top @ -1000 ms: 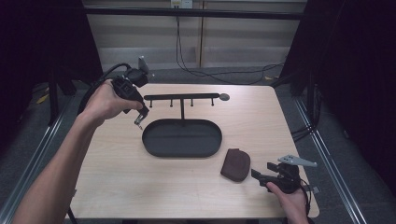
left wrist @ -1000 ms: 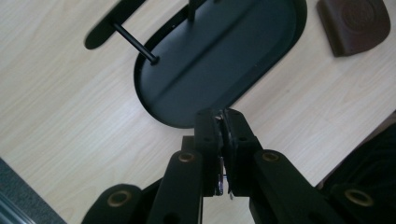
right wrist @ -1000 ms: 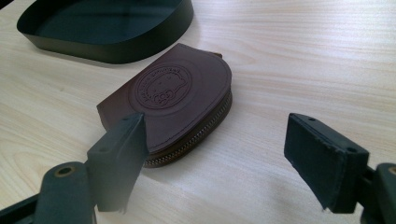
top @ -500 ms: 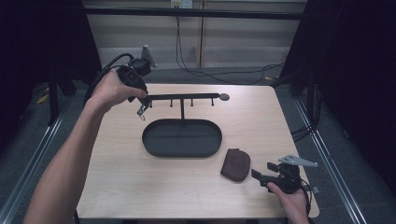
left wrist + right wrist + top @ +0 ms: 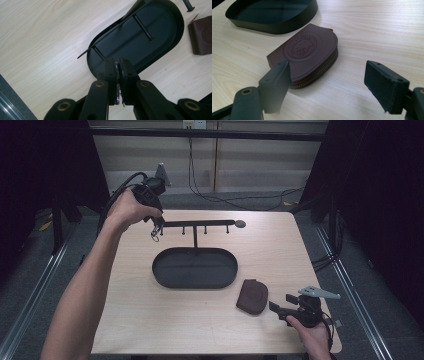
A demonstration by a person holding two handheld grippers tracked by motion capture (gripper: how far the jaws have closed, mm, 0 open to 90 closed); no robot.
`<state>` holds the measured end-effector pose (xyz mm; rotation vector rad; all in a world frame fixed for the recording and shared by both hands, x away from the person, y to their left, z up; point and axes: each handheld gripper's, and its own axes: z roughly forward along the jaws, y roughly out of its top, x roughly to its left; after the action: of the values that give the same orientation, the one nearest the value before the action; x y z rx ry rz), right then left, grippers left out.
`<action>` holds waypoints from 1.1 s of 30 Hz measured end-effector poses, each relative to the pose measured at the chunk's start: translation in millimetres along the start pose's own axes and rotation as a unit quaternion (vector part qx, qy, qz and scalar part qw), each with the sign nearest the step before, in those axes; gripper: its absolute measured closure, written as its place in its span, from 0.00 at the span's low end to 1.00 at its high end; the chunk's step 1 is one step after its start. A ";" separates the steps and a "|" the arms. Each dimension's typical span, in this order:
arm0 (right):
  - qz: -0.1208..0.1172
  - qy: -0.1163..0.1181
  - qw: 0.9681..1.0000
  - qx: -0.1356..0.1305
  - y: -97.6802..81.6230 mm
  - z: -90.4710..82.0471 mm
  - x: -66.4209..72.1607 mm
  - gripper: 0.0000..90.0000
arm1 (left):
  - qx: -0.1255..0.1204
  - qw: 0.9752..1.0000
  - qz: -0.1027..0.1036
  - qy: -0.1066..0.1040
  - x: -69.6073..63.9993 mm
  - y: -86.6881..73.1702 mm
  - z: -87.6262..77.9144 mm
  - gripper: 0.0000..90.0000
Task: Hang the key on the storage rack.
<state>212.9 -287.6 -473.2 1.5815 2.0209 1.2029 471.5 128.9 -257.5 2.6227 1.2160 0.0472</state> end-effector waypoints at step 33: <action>-0.002 0.007 1.000 0.001 0.0 0.3 0.1 0.24 | -0.033 0.997 -0.064 0.032 20.5 10.8 9.3 0.95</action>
<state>213.0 -287.4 -473.4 1.5733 2.0338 1.2128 494.2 135.7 -265.4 2.4997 1.3770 0.1456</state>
